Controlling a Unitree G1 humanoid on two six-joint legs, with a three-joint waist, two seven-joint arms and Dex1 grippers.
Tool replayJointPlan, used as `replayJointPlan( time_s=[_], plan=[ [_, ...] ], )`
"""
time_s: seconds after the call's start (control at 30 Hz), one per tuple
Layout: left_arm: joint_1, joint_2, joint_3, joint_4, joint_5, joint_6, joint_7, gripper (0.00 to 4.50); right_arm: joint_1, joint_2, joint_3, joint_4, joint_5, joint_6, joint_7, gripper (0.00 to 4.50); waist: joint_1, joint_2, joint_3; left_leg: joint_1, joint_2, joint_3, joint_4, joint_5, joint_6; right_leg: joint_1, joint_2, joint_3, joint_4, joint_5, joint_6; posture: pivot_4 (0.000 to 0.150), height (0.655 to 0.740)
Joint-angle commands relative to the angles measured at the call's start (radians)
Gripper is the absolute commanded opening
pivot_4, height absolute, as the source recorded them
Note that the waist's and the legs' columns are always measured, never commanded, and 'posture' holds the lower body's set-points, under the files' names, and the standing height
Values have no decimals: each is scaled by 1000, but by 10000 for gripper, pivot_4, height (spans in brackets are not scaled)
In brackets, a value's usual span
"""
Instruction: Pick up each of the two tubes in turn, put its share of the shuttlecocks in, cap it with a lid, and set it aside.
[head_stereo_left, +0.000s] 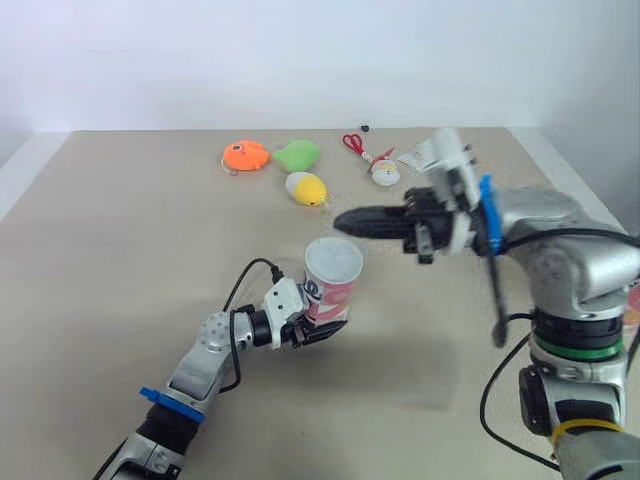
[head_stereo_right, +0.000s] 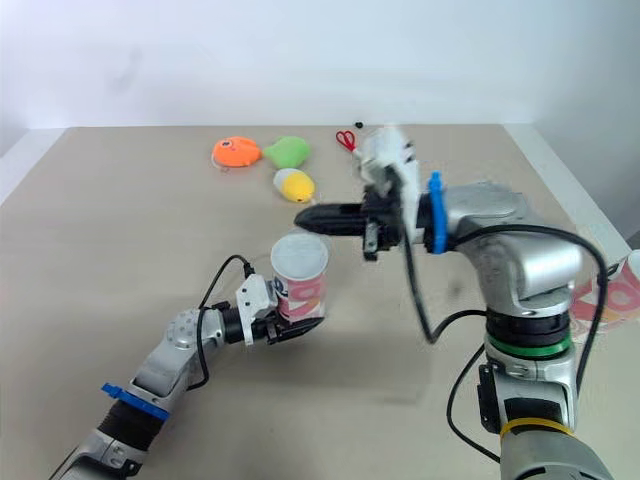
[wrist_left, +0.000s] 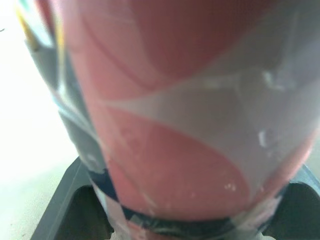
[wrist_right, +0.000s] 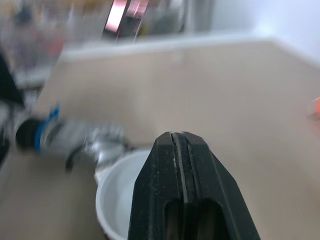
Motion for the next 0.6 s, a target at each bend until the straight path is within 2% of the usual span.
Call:
replayJointPlan(
  time_s=[0.03,0.13,0.2,0.23,0.4,0.6],
  plan=[
    [38,46,4,-9,-5,76,-21,44905,81,-52,-71,-61,82,28,-28,19621,-1,-1,1,0,0,0,0,0,0,0,0,0,0,-1,0,1500,7400],
    [44,86,17,-54,-24,109,-42,45000,164,-84,-94,-90,119,23,-54,35476,-8,2,7,0,0,1,-1,-1,1,-1,0,1,0,-1,1,1500,7400],
    [51,120,44,-97,-64,150,-65,45000,241,-104,-106,-114,145,22,-58,42989,-14,2,11,0,0,2,-1,-1,1,-2,1,3,1,-1,1,1500,7400],
    [52,130,54,-110,-77,165,-72,45000,264,-112,-108,-120,157,20,-61,44295,-16,2,13,0,1,2,-1,-1,1,-2,2,3,1,-2,1,1500,7400],
    [69,240,126,-156,-142,210,-142,45000,410,-135,-70,-138,105,-84,-85,44295,-24,1,18,0,3,3,-1,0,0,-3,4,5,2,-2,1,1500,7400],
    [51,339,146,-171,-197,229,-260,45000,594,-97,111,-159,-77,-338,-115,44295,-24,0,19,0,4,4,0,0,-1,-4,6,7,2,-5,7,1500,7400]
  ],
)
